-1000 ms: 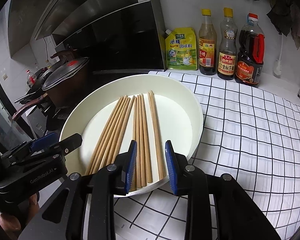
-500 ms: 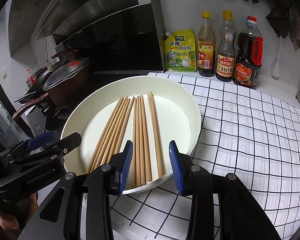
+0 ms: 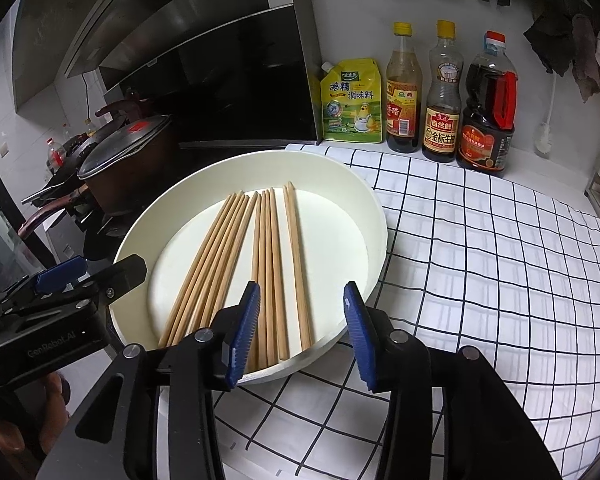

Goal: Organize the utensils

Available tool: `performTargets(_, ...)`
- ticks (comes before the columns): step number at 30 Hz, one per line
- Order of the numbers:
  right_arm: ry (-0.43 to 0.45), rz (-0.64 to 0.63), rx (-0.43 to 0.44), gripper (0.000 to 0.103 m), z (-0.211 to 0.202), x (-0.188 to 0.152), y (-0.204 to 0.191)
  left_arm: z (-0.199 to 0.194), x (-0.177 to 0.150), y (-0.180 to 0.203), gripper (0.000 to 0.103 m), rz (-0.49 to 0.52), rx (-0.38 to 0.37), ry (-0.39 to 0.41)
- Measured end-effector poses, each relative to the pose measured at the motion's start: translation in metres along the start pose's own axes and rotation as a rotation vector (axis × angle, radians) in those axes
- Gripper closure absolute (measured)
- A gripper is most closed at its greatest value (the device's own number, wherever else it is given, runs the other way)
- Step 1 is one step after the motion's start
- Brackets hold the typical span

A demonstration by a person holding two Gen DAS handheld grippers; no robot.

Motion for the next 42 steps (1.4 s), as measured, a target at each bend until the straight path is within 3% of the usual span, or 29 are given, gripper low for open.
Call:
performTargets(11,0.002,-0.006,-0.006,0.060,-0.0015,-0.0013,-0.0011,-0.0006,0.0001,0.0001,0.009,0.009,0.044,-0.002)
performTargets(42,0.009,-0.012,-0.011,0.058,-0.0041,-0.0026,-0.0010,-0.0028,-0.0003,-0.0024,0.007,-0.004,0.049,0.000)
Point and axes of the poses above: each gripper's, at about its wrist camera, not at the fingertips, and z roughly the way its jaws point, y to its right, x to its top, the point moved 7 cm from there along z, roughly the way its jaws point, and after that the axes turned 4 degrees about -y, right-handed, at the moved point
